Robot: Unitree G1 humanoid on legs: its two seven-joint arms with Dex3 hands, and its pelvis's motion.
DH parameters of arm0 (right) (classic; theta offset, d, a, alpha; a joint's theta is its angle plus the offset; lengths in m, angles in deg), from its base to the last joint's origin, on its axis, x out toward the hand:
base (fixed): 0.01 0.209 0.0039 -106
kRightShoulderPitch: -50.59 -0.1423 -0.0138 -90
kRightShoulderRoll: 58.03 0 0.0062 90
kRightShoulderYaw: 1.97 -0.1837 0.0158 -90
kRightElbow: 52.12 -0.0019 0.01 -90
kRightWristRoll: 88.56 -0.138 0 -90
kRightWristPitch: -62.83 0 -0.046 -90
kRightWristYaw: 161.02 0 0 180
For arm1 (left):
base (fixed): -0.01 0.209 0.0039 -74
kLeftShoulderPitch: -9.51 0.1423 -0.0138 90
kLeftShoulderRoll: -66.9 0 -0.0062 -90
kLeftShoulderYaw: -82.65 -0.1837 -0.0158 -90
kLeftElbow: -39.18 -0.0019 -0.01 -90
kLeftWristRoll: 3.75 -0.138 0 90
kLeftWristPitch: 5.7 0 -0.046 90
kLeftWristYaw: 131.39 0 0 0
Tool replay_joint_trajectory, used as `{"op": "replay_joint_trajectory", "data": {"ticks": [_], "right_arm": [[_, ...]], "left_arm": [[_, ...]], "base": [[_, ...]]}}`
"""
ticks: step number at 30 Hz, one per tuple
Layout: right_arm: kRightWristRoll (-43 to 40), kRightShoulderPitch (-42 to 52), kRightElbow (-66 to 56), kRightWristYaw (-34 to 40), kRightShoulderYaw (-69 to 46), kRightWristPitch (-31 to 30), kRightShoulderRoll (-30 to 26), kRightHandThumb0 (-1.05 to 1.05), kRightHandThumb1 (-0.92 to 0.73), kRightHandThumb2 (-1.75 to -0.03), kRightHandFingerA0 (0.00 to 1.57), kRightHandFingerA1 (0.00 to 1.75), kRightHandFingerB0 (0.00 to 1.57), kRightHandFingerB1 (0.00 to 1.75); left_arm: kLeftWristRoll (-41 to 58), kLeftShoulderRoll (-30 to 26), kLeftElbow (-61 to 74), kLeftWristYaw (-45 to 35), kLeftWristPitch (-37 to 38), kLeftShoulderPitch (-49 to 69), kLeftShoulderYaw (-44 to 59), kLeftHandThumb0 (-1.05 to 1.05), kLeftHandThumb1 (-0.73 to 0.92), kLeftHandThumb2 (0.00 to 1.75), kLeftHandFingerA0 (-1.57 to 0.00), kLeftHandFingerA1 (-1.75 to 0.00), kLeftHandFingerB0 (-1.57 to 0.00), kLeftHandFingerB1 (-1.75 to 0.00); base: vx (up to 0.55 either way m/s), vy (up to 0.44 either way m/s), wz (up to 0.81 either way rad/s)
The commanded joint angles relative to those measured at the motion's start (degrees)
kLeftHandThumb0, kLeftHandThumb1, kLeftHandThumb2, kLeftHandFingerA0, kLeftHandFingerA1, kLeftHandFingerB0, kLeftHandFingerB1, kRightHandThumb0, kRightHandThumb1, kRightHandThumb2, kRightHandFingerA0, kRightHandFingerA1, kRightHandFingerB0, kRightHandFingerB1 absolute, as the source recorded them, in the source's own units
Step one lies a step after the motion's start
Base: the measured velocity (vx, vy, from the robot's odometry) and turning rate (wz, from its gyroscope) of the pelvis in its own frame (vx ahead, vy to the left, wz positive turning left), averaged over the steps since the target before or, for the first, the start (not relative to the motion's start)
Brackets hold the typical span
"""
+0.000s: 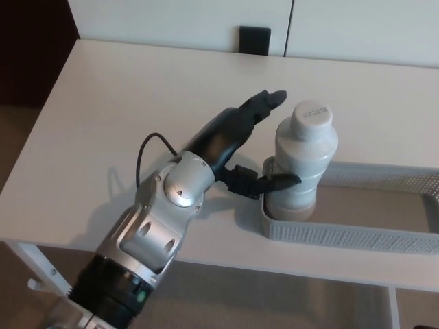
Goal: The robot walk up to a desk on which a bottle is kept on the left hand side and a container is kept on the right hand side. The robot uses its left hand to pick up the bottle and places it in the container.
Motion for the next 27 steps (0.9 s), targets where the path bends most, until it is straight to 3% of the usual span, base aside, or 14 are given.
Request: {"op": "replay_joint_trajectory", "data": {"ticks": [1, 5, 6, 7, 8, 14, 15, 17, 18, 22, 24, 25, 26, 27], "right_arm": [[0.0, 0.4, -0.9, 0.0, -0.1, 0.3, -0.7, -0.59, -0.50, -0.57, 0.74, 0.54, 0.77, 0.46], [0.4, 0.1, 0.1, -0.2, 0.0, 0.9, -0.8, -0.61, -0.49, -0.56, 0.73, 0.54, 0.77, 0.46], [0.3, 0.1, 0.0, -0.3, 0.1, 1.0, -0.6, -0.62, -0.49, -0.56, 0.72, 0.53, 0.76, 0.46], [0.3, 0.2, -0.1, -0.3, 0.2, 0.9, -0.5, -0.62, -0.49, -0.56, 0.72, 0.53, 0.76, 0.46], [0.4, 0.4, -0.6, -0.1, 0.3, 0.8, -0.5, -0.62, -0.50, -0.56, 0.72, 0.54, 0.77, 0.46], [0.2, 0.8, -2.1, 0.3, 0.3, -0.1, -0.7, -0.59, -0.50, -0.57, 0.73, 0.55, 0.78, 0.46], [0.1, 0.4, -2.3, 0.5, 0.2, -0.5, -0.9, -0.59, -0.50, -0.56, 0.75, 0.56, 0.80, 0.46], [0.0, 0.1, -2.4, 0.6, 0.1, -0.8, -1.0, -0.59, -0.50, -0.56, 0.75, 0.56, 0.80, 0.46], [-0.2, -0.4, -2.9, 0.8, -0.1, -1.7, -1.5, -0.63, -0.48, -0.56, 0.74, 0.56, 0.80, 0.46], [0.1, -0.4, -1.0, -0.1, -0.6, -0.8, -2.2, -0.62, -0.51, -0.57, 0.71, 0.56, 0.80, 0.45], [-0.6, -0.3, 1.2, -1.4, -1.4, 0.3, -2.5, -0.62, -0.50, -0.57, 0.70, 0.55, 0.77, 0.45], [-0.8, -0.4, 2.0, -1.6, -1.7, 0.8, -2.4, -0.64, -0.50, -0.56, 0.69, 0.54, 0.73, 0.44], [-0.9, -0.5, 2.6, -1.8, -1.9, 1.2, -2.4, -0.64, -0.50, -0.56, 0.69, 0.54, 0.73, 0.44], [-1.2, -0.6, 3.4, -2.1, -2.2, 1.4, -2.3, -0.67, -0.50, -0.57, 0.67, 0.55, 0.67, 0.45]], "left_arm": [[-0.6, -1.4, -0.4, -1.7, 0.0, 0.0, 0.5, -0.95, 0.55, 0.61, 0.00, 0.00, 0.00, -0.07], [-0.1, -1.9, 0.4, -2.6, -0.7, -0.2, 1.1, -0.91, 0.54, 0.60, 0.00, 0.00, 0.00, 0.00], [0.2, -2.4, 1.1, -3.2, -1.0, -0.2, 1.7, -0.85, 0.45, 0.83, 0.00, 0.00, 0.00, -0.02], [0.5, -2.6, 1.6, -3.6, -1.2, -0.3, 2.0, -0.85, 0.45, 0.83, 0.00, 0.00, 0.00, -0.02], [0.7, -3.8, 3.0, -4.3, -1.2, -0.4, 2.8, -0.90, 0.57, 0.58, 0.00, 0.00, 0.00, 0.00], [6.0, -10.5, 17.1, -9.5, -1.2, 0.7, 11.3, -0.85, 0.57, 0.57, 0.00, 0.00, 0.00, 0.00], [10.0, -12.8, 23.2, -11.9, -1.4, 1.4, 15.8, -0.85, 0.45, 0.79, 0.00, 0.00, 0.00, 0.00], [12.8, -14.5, 27.5, -13.5, -1.5, 1.9, 18.9, -0.85, 0.45, 0.79, 0.00, 0.00, 0.00, 0.00], [20.2, -18.6, 37.9, -16.8, -4.3, 4.7, 28.6, -0.89, 0.55, 0.56, 0.00, 0.00, 0.00, 0.00], [31.7, -25.3, 45.3, -21.1, -6.5, 13.2, 48.9, -0.94, 0.53, 0.61, 0.00, 0.00, 0.00, 0.00], [36.6, -28.8, 40.1, -25.8, -3.2, 19.8, 60.9, -0.81, 0.52, 0.57, 0.00, 0.00, 0.00, 0.00], [36.3, -29.7, 37.7, -26.8, -2.3, 22.3, 64.4, -0.68, 0.42, 0.72, 0.00, 0.00, 0.00, 0.00], [36.3, -30.5, 35.8, -27.5, -1.7, 24.2, 67.0, -0.68, 0.42, 0.72, 0.00, 0.00, 0.00, 0.00], [36.1, -31.1, 32.1, -28.3, -1.9, 27.4, 71.1, -0.51, 0.32, 0.63, 0.00, 0.00, 0.00, 0.00]], "base": [[0.00, 0.000, 0.00], [0.00, 0.000, 0.00], [0.00, 0.000, 0.00], [0.00, 0.000, 0.00], [0.00, 0.000, 0.00], [0.00, 0.000, 0.00], [0.00, 0.000, 0.00], [0.00, 0.000, 0.00], [0.00, 0.000, 0.00], [0.00, 0.000, 0.00], [0.00, 0.000, 0.00], [0.00, 0.000, 0.00], [0.00, 0.000, 0.00], [0.00, 0.000, 0.00]]}}
